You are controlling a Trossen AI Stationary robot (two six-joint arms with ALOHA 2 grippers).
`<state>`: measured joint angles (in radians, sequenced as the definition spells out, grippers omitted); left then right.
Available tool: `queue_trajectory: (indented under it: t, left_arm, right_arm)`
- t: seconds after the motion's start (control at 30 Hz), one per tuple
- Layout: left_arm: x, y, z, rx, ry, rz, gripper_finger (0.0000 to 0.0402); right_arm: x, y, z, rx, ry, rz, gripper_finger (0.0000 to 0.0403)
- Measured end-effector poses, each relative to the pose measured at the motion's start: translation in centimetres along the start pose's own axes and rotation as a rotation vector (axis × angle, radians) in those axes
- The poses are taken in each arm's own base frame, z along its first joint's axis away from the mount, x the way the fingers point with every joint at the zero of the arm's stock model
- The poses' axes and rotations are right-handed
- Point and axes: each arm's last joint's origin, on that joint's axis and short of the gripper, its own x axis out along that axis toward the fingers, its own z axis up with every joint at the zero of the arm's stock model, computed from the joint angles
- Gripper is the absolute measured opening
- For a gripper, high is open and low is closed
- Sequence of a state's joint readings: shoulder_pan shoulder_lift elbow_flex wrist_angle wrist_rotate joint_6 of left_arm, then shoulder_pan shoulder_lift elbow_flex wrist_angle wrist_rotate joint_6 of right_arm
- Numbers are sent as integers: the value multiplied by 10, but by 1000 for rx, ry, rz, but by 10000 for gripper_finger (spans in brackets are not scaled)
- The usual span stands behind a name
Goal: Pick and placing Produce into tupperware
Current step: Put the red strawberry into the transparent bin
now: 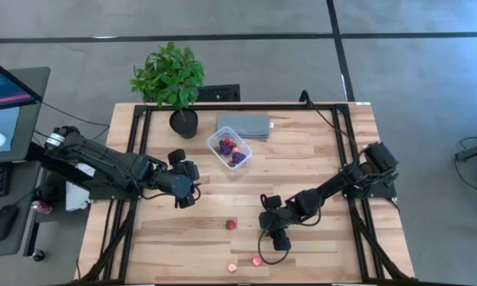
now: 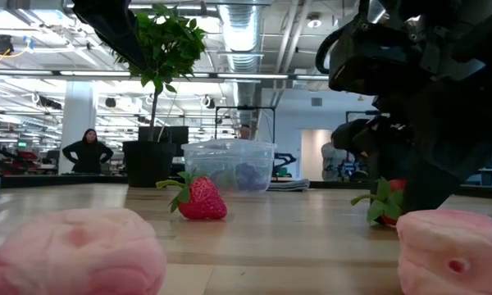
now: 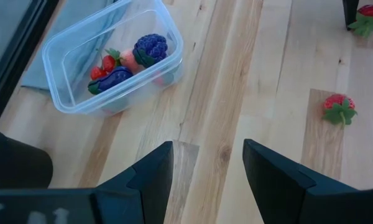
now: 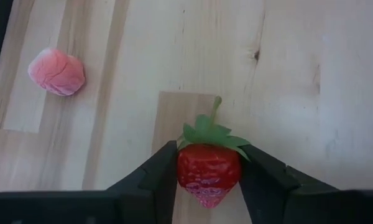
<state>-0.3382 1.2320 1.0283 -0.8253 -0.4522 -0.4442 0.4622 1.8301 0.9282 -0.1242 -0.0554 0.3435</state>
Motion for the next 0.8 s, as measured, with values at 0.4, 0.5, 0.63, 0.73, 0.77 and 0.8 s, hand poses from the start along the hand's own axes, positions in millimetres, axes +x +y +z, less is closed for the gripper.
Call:
queue_trajectory:
  t: [0.4,0.5,0.63,0.73,0.77,0.8]
  left_arm:
    - [0,0,0,4,-1,1,186]
    - [0,0,0,5,-1,1,186]
    - [0,0,0,14,-1,1,186]
    - [0,0,0,20,-1,2,186]
    - [0,0,0,23,-1,2,186]
    - [0,0,0,28,-2,2,186]
  right_arm:
    - [-5,-11,3,55,1,-20,171]
    - [-5,-14,5,75,-5,-24,174]
    - [-6,-19,7,105,-16,-34,185]
    - [-12,-22,10,114,-33,-34,186]
    - [-14,-23,13,117,-49,-32,184]
    - [-17,-24,15,120,-59,-34,182]
